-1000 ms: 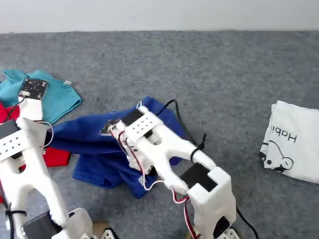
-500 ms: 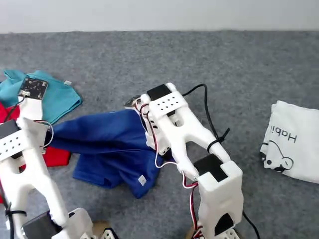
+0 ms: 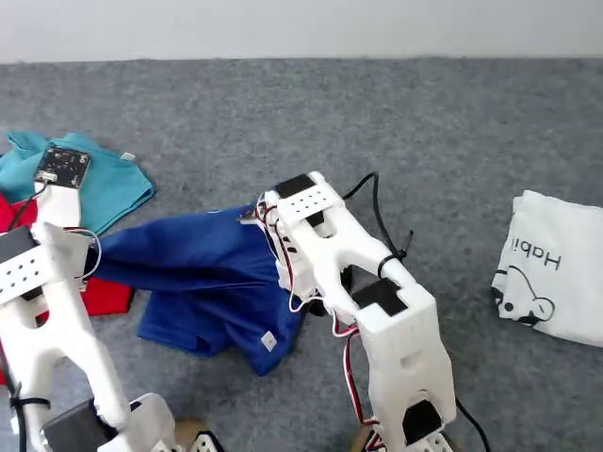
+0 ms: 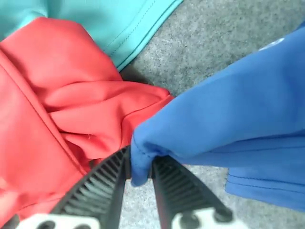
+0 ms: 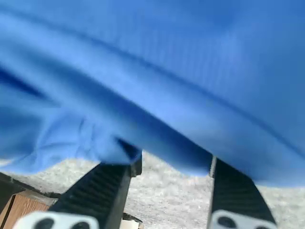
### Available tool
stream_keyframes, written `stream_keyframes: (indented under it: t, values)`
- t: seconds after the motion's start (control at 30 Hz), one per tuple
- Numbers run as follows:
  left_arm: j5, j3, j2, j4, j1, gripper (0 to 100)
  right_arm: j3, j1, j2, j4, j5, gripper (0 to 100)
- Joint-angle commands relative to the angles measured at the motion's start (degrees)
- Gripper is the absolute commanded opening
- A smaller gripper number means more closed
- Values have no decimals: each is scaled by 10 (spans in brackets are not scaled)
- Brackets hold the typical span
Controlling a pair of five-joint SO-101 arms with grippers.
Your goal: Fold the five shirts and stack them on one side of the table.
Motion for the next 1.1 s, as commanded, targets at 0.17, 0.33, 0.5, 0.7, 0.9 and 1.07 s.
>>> stream_keyframes:
  t: [0.17, 0.33, 0.5, 0.7, 0.9, 1.07]
  values:
    - [4, -3, -2, -9, -2, 15, -24, 22, 27, -19, 7, 6]
    - [4, -3, -4, -9, 0, 15, -49, 71, -19, -1, 11, 6]
    - [4, -7, -8, -4, 36, 15, -90, 117, -86, 67, 43, 9]
    - [7, -33, -8, 15, 108, 15, -98, 188, -225, 76, 78, 9]
    - [8, -101, -8, 54, 193, 15, -98, 262, -379, 75, 105, 9]
    - [6, -125, -8, 87, 275, 15, -99, 323, -484, 68, 120, 9]
